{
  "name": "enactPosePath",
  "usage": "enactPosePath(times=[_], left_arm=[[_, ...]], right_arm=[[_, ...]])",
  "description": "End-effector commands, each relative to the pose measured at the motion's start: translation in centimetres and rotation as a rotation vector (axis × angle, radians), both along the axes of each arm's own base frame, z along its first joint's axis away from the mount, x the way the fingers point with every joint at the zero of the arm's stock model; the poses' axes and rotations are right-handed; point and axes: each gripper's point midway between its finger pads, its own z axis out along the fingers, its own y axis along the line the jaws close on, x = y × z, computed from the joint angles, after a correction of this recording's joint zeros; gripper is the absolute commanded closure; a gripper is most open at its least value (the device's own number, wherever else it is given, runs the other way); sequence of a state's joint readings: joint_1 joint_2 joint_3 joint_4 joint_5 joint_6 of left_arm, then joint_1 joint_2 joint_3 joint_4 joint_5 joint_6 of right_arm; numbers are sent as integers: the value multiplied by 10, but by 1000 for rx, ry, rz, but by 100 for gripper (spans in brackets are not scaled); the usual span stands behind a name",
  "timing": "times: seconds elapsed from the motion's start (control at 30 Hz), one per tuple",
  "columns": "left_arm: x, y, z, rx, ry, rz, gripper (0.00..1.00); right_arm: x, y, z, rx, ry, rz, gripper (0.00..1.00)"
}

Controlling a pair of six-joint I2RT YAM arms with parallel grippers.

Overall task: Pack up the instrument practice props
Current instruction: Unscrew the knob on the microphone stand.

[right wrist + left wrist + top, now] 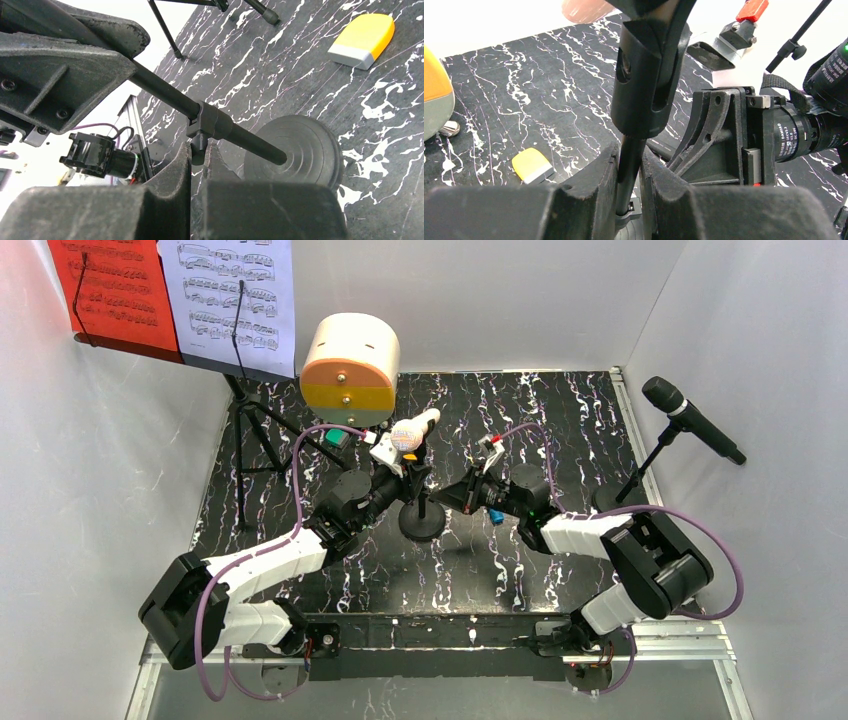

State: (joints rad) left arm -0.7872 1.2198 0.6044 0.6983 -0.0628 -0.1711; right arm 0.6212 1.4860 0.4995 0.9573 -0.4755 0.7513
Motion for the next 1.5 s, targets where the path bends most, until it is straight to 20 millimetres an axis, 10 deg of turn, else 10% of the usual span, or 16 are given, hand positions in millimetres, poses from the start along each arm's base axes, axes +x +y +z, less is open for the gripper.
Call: enactPosePath(times=[0.0, 0.83, 1.2, 1.47], left_arm=[[-10, 3, -52, 114, 147, -20, 100], [-8, 12, -57, 190, 165, 8, 100], [-6, 19, -59, 210, 162, 38, 100], [-3, 25, -58, 213, 144, 68, 100]], right_arm=[[-3, 11, 23, -8, -210, 112, 99], [-34, 18, -39, -1191, -1480, 91, 99], [-37, 27, -36, -1245, -1550, 83, 99], [-45, 26, -5, -922, -1294, -29, 61]])
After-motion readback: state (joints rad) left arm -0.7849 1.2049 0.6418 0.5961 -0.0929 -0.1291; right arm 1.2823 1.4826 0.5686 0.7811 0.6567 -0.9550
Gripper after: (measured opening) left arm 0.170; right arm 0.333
